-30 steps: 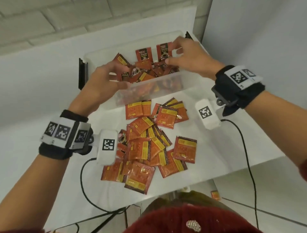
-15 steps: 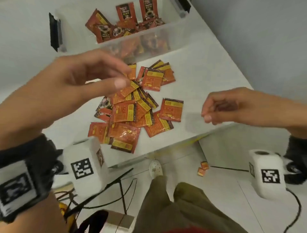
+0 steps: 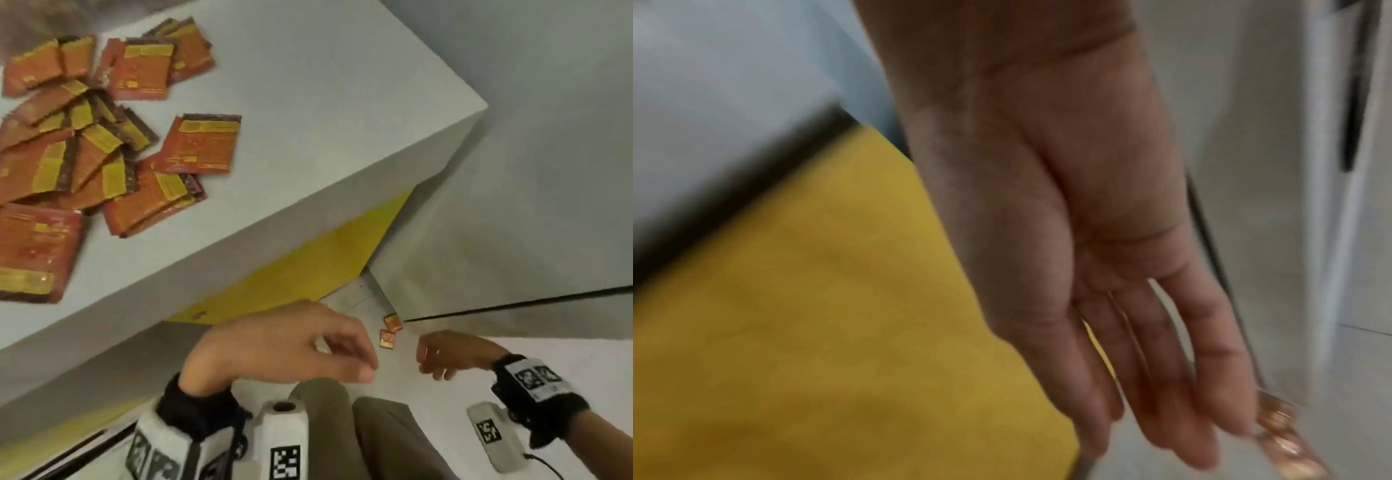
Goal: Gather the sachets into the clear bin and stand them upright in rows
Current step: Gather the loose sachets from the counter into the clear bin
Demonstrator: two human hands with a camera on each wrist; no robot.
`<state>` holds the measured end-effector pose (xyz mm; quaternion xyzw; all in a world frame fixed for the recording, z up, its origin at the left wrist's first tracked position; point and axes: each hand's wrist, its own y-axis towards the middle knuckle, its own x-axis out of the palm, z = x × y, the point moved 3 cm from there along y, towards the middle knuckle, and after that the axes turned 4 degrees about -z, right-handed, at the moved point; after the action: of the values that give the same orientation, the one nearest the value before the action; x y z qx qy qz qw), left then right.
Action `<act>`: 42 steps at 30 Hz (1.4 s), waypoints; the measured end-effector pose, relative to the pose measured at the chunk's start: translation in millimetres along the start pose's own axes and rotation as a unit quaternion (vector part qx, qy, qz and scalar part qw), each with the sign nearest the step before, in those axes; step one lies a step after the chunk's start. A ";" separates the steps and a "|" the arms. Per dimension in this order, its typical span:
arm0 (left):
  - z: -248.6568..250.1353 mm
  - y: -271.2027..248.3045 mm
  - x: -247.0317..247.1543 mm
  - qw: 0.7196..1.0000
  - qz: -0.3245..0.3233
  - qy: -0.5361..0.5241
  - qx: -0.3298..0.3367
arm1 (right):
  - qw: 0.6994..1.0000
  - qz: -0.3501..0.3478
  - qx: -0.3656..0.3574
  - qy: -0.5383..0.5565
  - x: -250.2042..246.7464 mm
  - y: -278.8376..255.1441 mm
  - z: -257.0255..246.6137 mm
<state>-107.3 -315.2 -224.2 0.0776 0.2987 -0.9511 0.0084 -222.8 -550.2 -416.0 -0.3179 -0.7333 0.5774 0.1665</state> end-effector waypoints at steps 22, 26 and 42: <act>-387.2 501.4 33.4 0.910 -0.175 0.361 -0.101 | 0.957 0.219 0.120 0.149 61.4 484.9 219.9; -421.3 553.8 77.5 0.920 -0.147 0.361 -0.039 | 0.920 0.327 0.084 0.200 70.6 518.9 235.4; -479.6 634.9 154.1 0.875 0.021 0.482 -0.039 | 0.920 0.347 0.054 0.177 83.8 551.1 241.3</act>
<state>-151.5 -558.9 -996.0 0.5323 0.3013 -0.7829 -0.1134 -281.5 -601.6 -1018.4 -0.6396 -0.5032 0.5725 0.0996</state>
